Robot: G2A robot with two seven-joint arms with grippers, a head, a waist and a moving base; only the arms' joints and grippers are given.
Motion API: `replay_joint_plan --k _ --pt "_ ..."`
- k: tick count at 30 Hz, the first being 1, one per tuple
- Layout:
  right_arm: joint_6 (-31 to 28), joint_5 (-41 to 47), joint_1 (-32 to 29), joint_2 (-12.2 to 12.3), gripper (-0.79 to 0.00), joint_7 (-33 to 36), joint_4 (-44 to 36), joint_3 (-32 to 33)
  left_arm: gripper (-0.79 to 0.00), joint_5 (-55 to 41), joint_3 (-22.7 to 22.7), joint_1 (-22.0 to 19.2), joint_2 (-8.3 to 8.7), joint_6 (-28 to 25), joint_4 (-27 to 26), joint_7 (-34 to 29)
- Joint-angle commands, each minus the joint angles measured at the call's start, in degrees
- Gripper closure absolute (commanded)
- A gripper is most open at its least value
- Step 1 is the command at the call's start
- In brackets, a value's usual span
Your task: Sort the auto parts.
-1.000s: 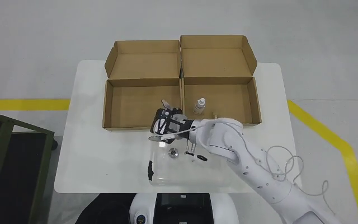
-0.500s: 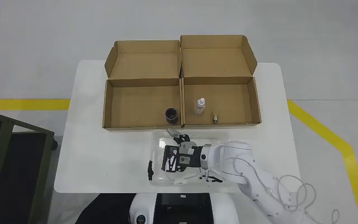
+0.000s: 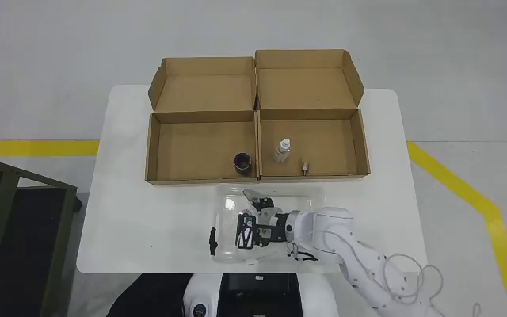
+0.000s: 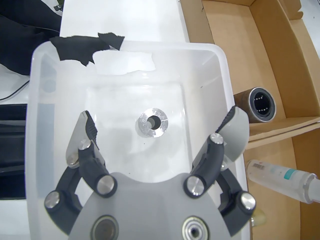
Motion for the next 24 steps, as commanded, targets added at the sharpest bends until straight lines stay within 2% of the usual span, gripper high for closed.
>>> replay_joint_plan --k 1,4,8,19,22,24 --pt "0.2 -0.2 0.6 -0.1 -0.757 0.0 1.0 -0.4 -0.785 0.0 0.0 0.0 0.00 0.0 0.0 0.0" --pt "0.6 -0.5 1.4 -0.4 -0.723 0.2 2.6 -1.2 -0.785 0.0 0.0 0.0 0.00 0.0 0.0 0.0" --pt "1.2 -0.6 2.4 -0.7 -0.637 0.2 4.8 -2.0 -0.785 0.0 0.0 0.0 0.00 0.0 0.0 0.0" --pt "1.1 0.7 3.5 -1.1 -0.329 -0.6 8.5 -2.9 -0.785 0.0 0.0 0.0 0.00 0.0 0.0 0.0" --pt "0.7 1.6 3.6 -1.1 -0.188 -0.6 8.7 -2.9 -0.785 0.0 0.0 0.0 0.00 0.0 0.0 0.0" --pt "0.4 1.9 3.6 -1.1 -0.028 -0.3 8.5 -2.8 -0.785 0.0 0.0 0.0 0.00 0.0 0.0 0.0"
